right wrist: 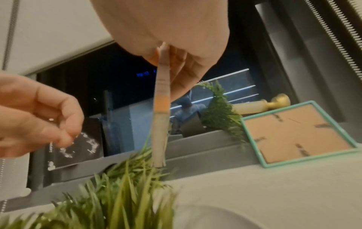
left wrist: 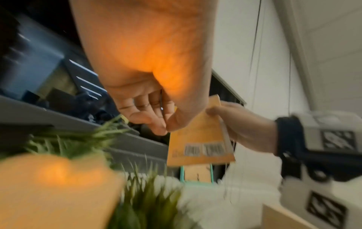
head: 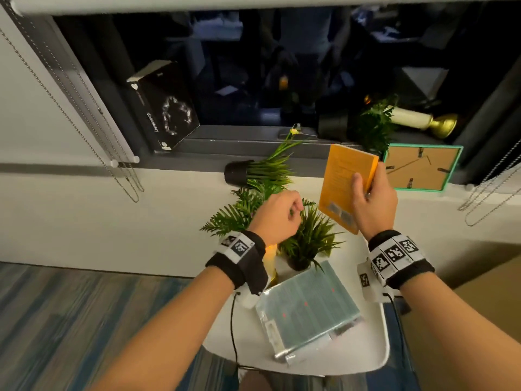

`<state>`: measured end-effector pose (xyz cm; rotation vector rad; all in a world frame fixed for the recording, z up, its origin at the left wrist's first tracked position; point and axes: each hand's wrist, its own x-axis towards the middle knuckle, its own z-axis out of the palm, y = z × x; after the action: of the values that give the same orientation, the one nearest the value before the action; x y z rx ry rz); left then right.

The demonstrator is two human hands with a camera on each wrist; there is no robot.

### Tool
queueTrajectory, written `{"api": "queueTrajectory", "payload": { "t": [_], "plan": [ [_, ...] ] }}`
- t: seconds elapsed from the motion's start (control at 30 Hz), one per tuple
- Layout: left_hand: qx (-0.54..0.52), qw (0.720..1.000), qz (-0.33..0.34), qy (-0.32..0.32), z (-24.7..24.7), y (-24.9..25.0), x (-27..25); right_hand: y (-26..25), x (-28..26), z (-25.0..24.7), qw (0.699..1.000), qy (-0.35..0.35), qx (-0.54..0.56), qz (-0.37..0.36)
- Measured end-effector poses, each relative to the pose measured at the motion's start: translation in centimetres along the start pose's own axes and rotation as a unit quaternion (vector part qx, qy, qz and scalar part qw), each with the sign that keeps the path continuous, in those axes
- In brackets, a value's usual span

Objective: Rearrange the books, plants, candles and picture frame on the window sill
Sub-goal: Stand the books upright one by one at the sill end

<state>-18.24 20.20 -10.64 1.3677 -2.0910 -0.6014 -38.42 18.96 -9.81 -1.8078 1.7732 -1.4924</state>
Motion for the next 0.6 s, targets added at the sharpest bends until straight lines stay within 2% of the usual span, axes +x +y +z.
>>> {"api": "queueTrajectory", "payload": {
  "t": [0.1, 0.17, 0.3, 0.37, 0.47, 0.6],
  "plan": [
    [-0.004, 0.997, -0.002, -0.072, 3.4, 0.8, -1.0, 1.6, -1.0, -1.1, 0.998, 0.034, -0.035, 0.039],
    [0.004, 0.992, -0.029, -0.119, 5.5, 0.8, -1.5, 2.7, -1.4, -1.6, 0.995, 0.043, -0.065, 0.059],
    [0.029, 0.977, -0.068, -0.2, 8.6, 1.4, -2.7, 5.7, -2.5, -1.8, 0.987, 0.018, -0.117, 0.105],
    [0.045, 0.973, -0.07, -0.218, 9.6, 1.7, -3.2, 7.2, -3.2, -1.6, 0.98, -0.012, -0.15, 0.127],
    [0.076, 0.967, -0.068, -0.233, 10.9, 1.9, -3.6, 9.0, -3.9, -1.3, 0.961, -0.09, -0.189, 0.181],
    [0.086, 0.957, -0.073, -0.266, 12.2, 1.8, -4.0, 10.6, -4.7, -0.3, 0.934, -0.206, -0.176, 0.233]
  ]
}}
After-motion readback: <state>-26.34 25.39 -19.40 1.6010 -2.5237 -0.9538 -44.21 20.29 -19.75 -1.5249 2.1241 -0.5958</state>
